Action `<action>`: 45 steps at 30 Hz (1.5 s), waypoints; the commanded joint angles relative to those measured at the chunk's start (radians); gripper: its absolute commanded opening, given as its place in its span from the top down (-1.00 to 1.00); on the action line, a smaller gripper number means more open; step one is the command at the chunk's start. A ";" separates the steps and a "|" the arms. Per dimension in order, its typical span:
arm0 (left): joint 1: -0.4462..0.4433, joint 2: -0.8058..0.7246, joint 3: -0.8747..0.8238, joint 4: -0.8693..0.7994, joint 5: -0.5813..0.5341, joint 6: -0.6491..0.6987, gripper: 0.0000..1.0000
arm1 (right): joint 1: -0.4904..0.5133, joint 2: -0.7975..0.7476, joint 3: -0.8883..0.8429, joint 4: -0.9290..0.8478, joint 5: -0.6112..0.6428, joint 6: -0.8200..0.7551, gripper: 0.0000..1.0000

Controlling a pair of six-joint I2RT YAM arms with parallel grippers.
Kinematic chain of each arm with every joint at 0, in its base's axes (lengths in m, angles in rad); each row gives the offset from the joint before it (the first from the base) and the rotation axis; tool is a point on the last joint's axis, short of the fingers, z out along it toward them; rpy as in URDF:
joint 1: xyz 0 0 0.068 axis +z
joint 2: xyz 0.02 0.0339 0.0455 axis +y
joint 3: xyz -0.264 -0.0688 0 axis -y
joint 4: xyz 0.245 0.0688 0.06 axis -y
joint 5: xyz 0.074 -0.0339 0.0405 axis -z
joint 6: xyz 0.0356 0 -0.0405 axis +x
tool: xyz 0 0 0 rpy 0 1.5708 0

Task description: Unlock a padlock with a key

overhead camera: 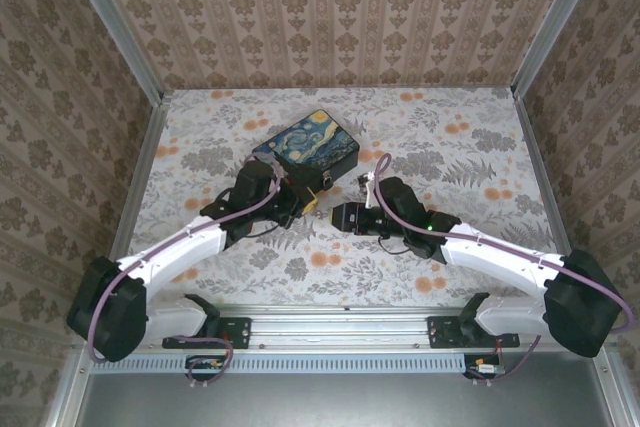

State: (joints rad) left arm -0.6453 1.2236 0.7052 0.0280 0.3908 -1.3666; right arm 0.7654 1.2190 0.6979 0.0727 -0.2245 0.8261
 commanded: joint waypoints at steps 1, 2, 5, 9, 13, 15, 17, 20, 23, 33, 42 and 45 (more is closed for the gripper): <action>0.006 -0.029 0.051 -0.028 -0.070 0.202 1.00 | -0.001 0.003 -0.010 0.112 -0.078 0.078 0.08; 0.006 -0.036 0.048 -0.005 -0.084 0.225 1.00 | 0.000 0.013 -0.011 0.139 -0.089 0.110 0.10; 0.006 -0.050 0.040 0.047 -0.107 0.270 1.00 | 0.006 0.038 -0.023 0.220 -0.092 0.196 0.13; 0.006 -0.049 0.044 0.058 -0.104 0.281 1.00 | 0.014 0.046 -0.028 0.298 -0.077 0.246 0.17; 0.006 -0.056 0.036 0.069 -0.112 0.270 1.00 | 0.019 0.064 0.009 0.284 -0.081 0.246 0.22; 0.006 -0.061 0.036 0.070 -0.113 0.268 1.00 | 0.020 0.075 0.012 0.306 -0.075 0.261 0.24; 0.006 -0.062 0.032 0.074 -0.112 0.262 1.00 | 0.023 0.094 0.018 0.335 -0.075 0.274 0.26; 0.006 -0.062 0.029 0.082 -0.112 0.255 1.00 | 0.029 0.128 0.027 0.379 -0.084 0.294 0.28; 0.006 -0.064 0.029 0.082 -0.107 0.250 1.00 | 0.034 0.153 0.035 0.400 -0.080 0.302 0.29; 0.009 -0.070 0.023 0.091 -0.103 0.235 1.00 | 0.034 0.166 0.036 0.451 -0.044 0.329 0.37; 0.010 -0.063 0.020 0.108 -0.077 0.222 1.00 | 0.034 0.166 0.029 0.454 -0.019 0.307 0.38; 0.009 -0.062 0.017 0.114 -0.072 0.216 1.00 | 0.030 0.166 0.019 0.477 -0.010 0.308 0.40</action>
State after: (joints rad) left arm -0.6453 1.1728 0.7254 0.1093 0.2966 -1.1358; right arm 0.7963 1.3773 0.7059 0.4843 -0.2642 1.1332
